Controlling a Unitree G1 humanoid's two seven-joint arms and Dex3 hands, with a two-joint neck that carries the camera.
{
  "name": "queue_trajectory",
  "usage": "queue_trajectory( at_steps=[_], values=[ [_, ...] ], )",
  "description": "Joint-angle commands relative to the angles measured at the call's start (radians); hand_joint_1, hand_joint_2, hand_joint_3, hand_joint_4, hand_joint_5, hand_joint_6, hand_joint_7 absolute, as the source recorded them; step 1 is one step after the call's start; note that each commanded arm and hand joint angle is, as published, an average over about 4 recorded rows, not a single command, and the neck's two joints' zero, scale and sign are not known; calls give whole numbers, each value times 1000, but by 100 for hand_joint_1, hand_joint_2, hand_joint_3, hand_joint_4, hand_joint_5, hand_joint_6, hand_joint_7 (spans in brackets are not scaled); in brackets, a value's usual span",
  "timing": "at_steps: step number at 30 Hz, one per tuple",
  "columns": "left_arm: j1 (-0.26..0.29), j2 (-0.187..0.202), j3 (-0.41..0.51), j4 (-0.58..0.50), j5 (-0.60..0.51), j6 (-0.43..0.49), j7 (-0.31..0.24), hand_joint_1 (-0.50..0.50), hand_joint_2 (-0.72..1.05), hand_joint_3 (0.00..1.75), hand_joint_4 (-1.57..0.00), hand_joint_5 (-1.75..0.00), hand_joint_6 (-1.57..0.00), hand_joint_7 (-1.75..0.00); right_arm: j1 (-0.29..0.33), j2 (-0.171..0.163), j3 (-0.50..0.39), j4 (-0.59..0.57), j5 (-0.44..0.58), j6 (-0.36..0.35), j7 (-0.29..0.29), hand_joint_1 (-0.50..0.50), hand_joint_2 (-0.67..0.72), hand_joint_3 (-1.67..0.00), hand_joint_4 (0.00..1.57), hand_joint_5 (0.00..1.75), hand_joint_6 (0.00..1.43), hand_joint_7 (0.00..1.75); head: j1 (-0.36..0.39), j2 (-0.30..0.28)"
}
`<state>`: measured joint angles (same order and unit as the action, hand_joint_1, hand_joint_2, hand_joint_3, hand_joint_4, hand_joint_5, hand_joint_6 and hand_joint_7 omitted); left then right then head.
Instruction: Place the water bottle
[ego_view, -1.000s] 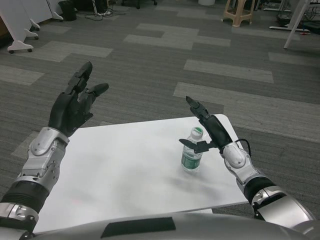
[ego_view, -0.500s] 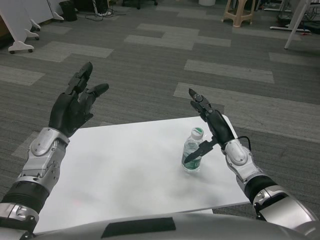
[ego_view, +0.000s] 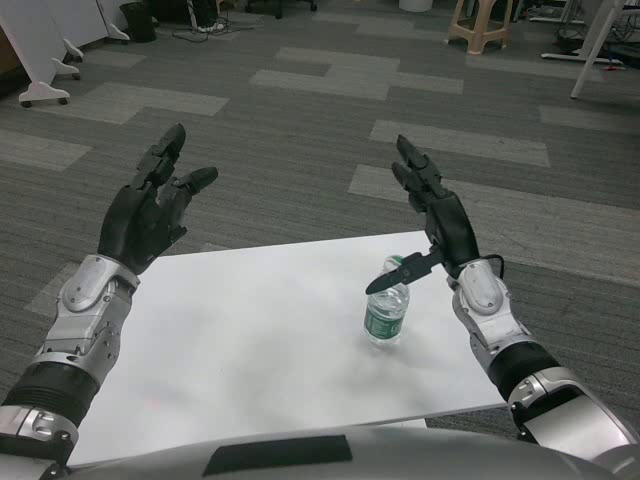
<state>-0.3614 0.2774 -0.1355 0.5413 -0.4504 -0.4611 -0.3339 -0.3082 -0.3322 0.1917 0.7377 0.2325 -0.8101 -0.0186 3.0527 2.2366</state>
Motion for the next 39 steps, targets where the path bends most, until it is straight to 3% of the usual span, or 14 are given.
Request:
queue_trajectory(
  at_steps=[1, 14, 39],
  values=[
    [2, 2, 7, -6, -8, -10, 6, -48, 105, 52, 0, -82, 0, 0, 13, -18, -17, -36, 39, -7, -12, -46, 9, 0, 0, 10, 0, 0, 2, -1],
    [10, 2, 13, -14, -11, -11, 6, -48, 105, 52, 0, -82, 0, 0, 57, -44, -42, -143, 62, -4, -40, -46, 9, 0, 0, 10, 0, 0, 5, 0],
    [14, 2, 14, -17, -13, -11, 6, -48, 105, 52, 0, -82, 0, 0, 67, -50, -30, -197, 65, -3, -61, -46, 9, 0, 0, 10, 0, 0, 5, -2]
  ],
)
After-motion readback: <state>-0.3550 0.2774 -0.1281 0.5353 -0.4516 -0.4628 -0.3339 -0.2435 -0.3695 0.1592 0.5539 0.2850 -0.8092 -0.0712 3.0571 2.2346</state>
